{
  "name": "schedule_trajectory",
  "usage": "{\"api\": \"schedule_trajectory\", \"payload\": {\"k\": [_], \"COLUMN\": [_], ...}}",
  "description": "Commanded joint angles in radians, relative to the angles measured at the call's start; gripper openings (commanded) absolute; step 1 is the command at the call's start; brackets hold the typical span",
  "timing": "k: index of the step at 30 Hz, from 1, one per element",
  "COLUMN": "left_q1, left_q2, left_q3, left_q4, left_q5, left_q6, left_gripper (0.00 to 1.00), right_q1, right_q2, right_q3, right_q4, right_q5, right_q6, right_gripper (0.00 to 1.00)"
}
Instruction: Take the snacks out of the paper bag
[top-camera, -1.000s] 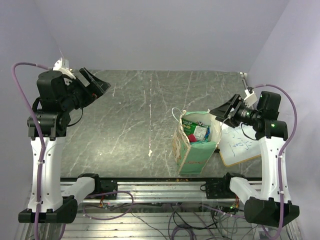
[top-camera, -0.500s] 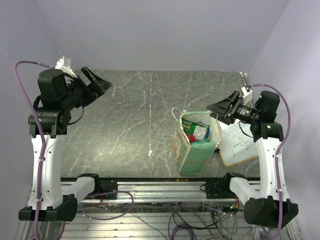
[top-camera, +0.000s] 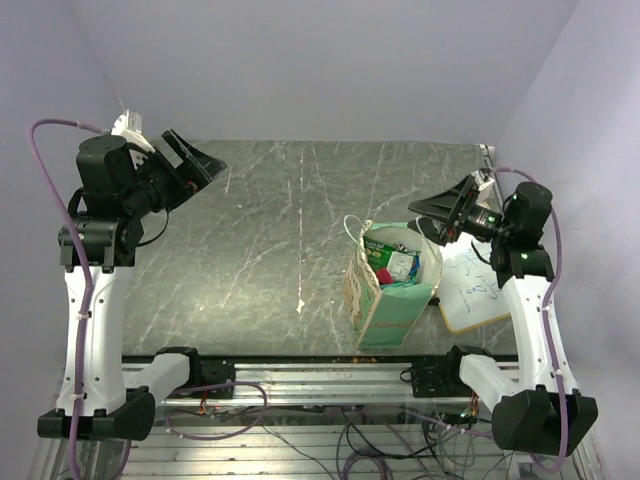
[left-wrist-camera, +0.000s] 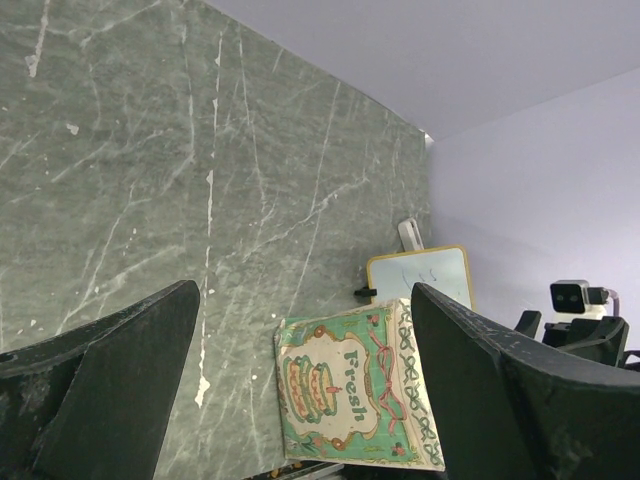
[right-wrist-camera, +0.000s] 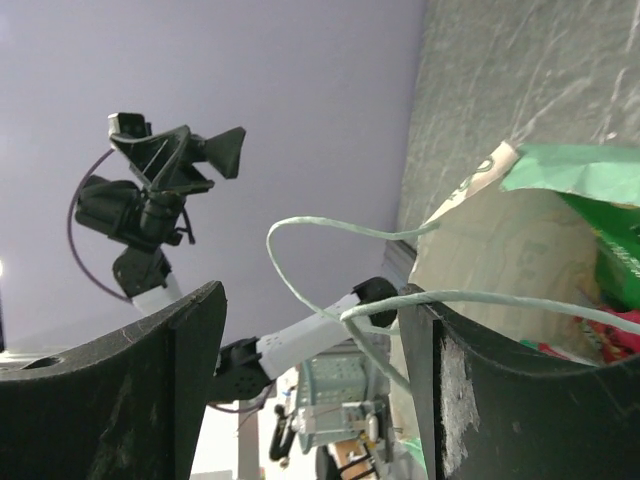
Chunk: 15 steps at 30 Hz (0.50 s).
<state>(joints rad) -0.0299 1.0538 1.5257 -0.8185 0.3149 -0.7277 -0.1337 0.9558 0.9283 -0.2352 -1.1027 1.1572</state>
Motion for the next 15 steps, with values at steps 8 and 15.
{"api": "schedule_trajectory", "payload": {"k": [8,15], "left_q1": [-0.004,-0.005], "left_q2": [0.006,0.016], "left_q3": [-0.009,0.002], "left_q4": [0.036,0.032], "left_q5": [0.018,0.015], "left_q6": [-0.007,-0.006], "left_gripper": [0.98,0.98], "right_q1": [0.160,0.236], "right_q2": [0.033,0.065], "right_q3": [-0.015,-0.007], "right_q4": [0.235,0.380], "right_q5": [0.041,0.078], "right_q6": [0.157,0.253], "right_gripper": [0.68,0.62]}}
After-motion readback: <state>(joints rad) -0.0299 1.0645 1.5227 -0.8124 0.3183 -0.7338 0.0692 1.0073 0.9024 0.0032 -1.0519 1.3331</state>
